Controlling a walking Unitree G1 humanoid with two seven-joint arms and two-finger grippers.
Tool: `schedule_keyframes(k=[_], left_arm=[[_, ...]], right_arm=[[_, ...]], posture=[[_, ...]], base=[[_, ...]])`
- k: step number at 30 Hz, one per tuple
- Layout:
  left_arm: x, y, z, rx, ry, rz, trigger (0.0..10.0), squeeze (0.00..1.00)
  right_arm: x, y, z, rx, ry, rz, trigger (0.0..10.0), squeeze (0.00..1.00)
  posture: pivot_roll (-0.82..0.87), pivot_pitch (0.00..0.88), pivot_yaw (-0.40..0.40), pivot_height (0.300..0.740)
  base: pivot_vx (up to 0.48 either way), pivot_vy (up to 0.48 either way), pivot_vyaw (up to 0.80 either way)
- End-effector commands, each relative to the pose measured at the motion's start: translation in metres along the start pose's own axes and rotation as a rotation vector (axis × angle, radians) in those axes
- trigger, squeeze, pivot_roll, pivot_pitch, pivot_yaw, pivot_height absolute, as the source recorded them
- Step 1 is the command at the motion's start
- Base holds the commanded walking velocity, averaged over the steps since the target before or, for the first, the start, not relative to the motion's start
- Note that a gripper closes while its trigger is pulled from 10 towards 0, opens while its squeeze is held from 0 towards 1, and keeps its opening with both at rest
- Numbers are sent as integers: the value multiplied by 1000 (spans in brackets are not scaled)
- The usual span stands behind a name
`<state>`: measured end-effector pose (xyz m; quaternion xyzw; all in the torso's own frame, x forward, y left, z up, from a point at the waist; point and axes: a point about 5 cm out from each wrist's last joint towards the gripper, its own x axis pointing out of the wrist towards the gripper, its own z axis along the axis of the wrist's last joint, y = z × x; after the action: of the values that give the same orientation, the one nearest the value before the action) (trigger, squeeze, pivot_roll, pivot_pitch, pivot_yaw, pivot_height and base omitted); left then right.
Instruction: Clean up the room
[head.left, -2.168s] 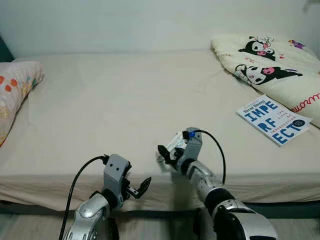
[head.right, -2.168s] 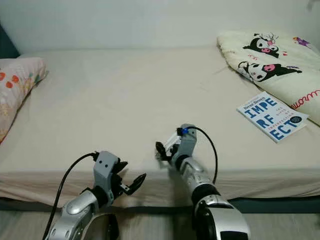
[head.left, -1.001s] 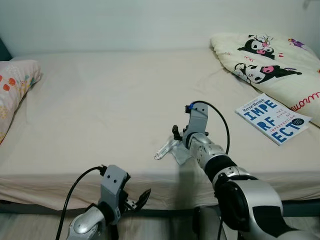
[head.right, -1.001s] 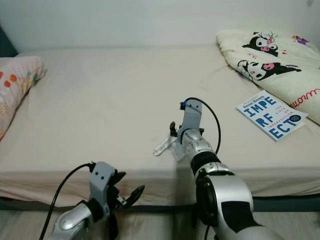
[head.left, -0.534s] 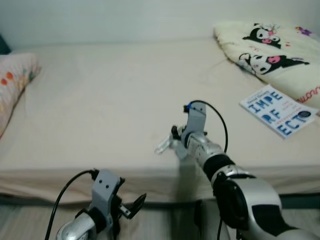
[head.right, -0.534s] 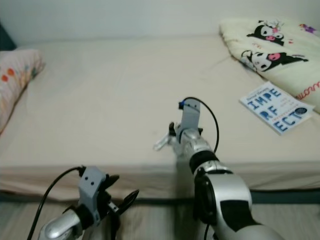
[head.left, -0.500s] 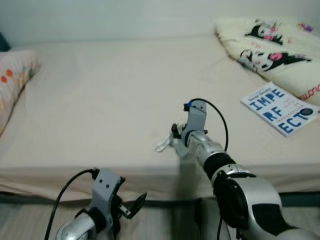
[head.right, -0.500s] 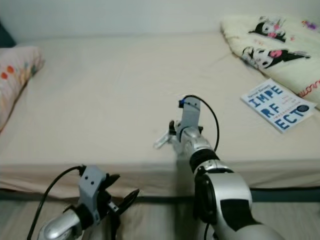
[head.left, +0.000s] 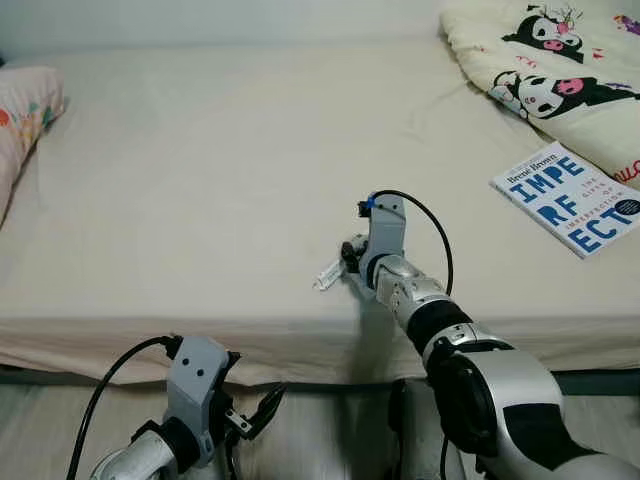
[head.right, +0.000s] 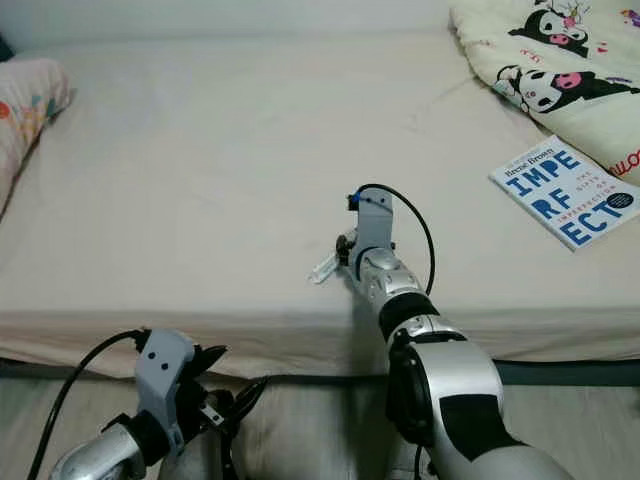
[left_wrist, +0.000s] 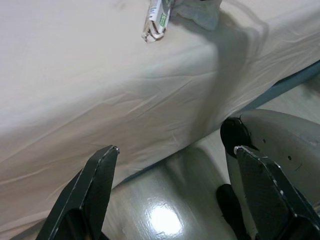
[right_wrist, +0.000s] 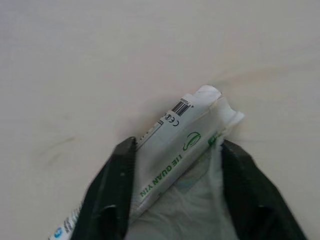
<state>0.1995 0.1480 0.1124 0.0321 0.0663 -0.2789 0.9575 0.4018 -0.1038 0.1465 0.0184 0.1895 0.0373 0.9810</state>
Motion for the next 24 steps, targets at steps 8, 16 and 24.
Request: schedule_keyframes(k=[8, 16, 24], left_arm=[[6, 0, 0, -7, 13, 0, 10000, 0], [32, 8, 9, -5, -47, 10, 10000, 0], [69, 13, 21, -35, -129, 13, 10000, 0]], right_arm=[[0, -1, -23, 6, 86, 9, 0, 0], [-1, 8, -18, 113, 59, 156, 0, 0], [-3, -11, -6, 307, -29, 276, 0, 0]], posture=[[129, 306, 15, 484], [93, 221, -12, 484], [33, 116, -16, 484]], base=[[0, 0, 0], [0, 0, 0], [0, 0, 0]])
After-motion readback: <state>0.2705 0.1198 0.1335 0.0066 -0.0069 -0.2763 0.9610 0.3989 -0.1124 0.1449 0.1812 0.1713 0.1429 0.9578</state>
